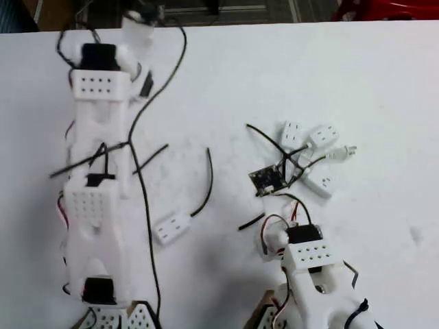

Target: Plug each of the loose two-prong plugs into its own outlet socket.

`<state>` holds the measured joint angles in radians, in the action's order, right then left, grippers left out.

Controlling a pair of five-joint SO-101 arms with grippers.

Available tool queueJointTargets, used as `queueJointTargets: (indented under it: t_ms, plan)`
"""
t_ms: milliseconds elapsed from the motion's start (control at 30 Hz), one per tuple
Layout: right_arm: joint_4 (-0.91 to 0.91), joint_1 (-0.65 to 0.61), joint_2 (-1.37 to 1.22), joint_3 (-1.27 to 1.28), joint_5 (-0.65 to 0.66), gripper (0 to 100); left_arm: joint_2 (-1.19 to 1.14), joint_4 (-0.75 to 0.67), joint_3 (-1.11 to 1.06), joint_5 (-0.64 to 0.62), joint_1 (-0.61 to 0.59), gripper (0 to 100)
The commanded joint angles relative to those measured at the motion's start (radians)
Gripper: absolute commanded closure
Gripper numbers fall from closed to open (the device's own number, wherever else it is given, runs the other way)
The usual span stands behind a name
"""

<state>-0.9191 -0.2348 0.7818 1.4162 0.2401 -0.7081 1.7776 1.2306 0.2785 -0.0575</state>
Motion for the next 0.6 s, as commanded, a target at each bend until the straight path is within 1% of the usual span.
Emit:
queueJointTargets:
  t_ms: [0, 67, 233, 300, 433, 500, 567]
  plan:
    - [0.015, -0.022, 0.002, 0.005, 0.0, 97.8, 0.208, 0.012, -0.034, -0.038, 0.002, 98]
    - [0.015, -0.022, 0.002, 0.005, 0.0, 97.8, 0.298, 0.012, -0.118, -0.051, 0.018, 98]
    - [0.015, -0.022, 0.002, 0.005, 0.0, 97.8, 0.576, 0.003, -0.417, -0.049, 0.082, 98]
    - [0.015, -0.022, 0.002, 0.005, 0.0, 97.8, 0.696, -0.031, -0.522, -0.049, 0.119, 98]
    - [0.015, -0.022, 0.002, 0.005, 0.0, 97.8, 0.952, -0.138, -0.724, -0.049, 0.2, 98]
    - [0.015, -0.022, 0.002, 0.005, 0.0, 97.8, 1.073, -0.227, -0.872, -0.052, 0.243, 98]
    - [0.015, -0.022, 0.002, 0.005, 0.0, 97.8, 1.193, -0.336, -1.048, -0.083, 0.269, 98]
